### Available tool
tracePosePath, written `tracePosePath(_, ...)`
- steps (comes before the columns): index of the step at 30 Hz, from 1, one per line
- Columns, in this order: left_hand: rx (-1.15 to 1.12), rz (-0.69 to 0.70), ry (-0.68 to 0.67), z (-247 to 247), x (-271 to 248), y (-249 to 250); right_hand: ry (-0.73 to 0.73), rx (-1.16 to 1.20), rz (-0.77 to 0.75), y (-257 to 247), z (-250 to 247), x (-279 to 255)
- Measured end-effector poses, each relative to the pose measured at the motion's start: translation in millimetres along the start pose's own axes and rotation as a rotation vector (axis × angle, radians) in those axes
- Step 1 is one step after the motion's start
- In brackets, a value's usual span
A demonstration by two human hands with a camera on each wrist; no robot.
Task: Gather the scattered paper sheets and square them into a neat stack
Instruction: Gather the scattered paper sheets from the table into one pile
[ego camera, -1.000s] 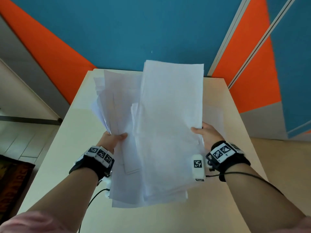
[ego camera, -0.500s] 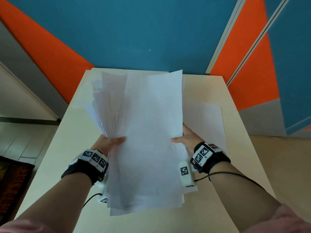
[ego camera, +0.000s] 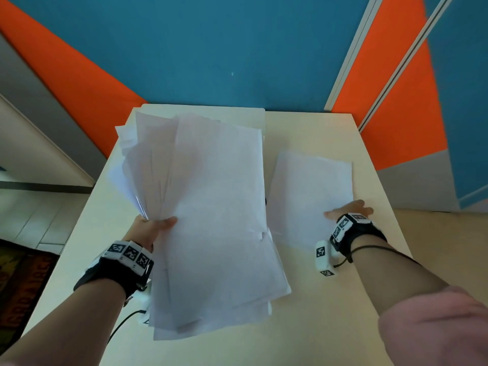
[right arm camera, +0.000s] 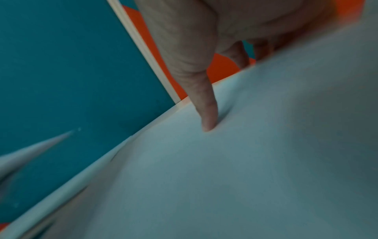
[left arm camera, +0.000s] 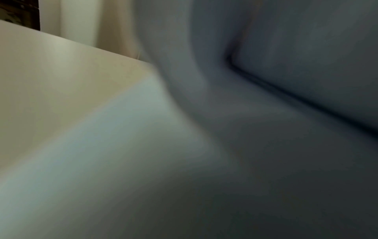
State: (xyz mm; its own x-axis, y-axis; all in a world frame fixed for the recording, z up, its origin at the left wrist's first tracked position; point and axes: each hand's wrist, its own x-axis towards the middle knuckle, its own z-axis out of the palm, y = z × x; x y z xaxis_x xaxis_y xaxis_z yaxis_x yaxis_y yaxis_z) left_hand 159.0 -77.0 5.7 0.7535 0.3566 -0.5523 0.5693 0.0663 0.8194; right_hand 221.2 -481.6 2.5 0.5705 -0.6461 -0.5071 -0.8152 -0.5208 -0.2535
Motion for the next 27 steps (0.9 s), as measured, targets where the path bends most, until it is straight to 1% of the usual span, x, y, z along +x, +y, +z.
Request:
tracePosePath(2,-0.010,0.015,0.015,0,-3,1,-0.101,0.035,-0.029,-3,-3,3)
tracePosePath(4,0.001,0.031,0.035,1,-7,2,-0.092,0.066,-0.055,-3,-5,1)
tracePosePath(7,0.021,0.021,0.035,-4,-13,4,-0.084,0.209,-0.084,1,-3,-1)
tracePosePath(9,0.015,0.005,0.045,-11,-9,2,-0.093,0.348,-0.161,9,-6,-2)
tracePosePath(11,0.032,-0.005,0.054,-17,-7,1,-0.081,0.539,-0.224,18,-18,-7)
tracePosePath(14,0.074,-0.010,0.060,-25,-6,-3,-0.098,0.768,-0.284,30,-33,-4)
tracePosePath(16,0.099,-0.023,0.063,-26,-9,-2,-0.177,0.913,-0.309,35,-39,-3)
tracePosePath(18,0.087,-0.021,0.052,-26,-13,-2,-0.319,1.045,-0.358,37,-42,-15)
tracePosePath(20,0.065,-0.011,0.027,-23,-18,-1,-0.450,1.069,-0.399,31,-38,-37)
tracePosePath(21,0.051,-0.010,0.012,-21,-18,-1,-0.489,1.052,-0.413,28,-31,-45)
tracePosePath(23,0.045,-0.006,-0.025,-18,-22,0,-0.534,1.007,-0.429,17,-12,-63)
tracePosePath(25,0.032,-0.010,-0.056,-17,-23,0,-0.587,0.970,-0.415,6,5,-87)
tracePosePath(27,0.009,-0.012,-0.095,-17,-30,4,-0.606,0.932,-0.391,-2,21,-106)
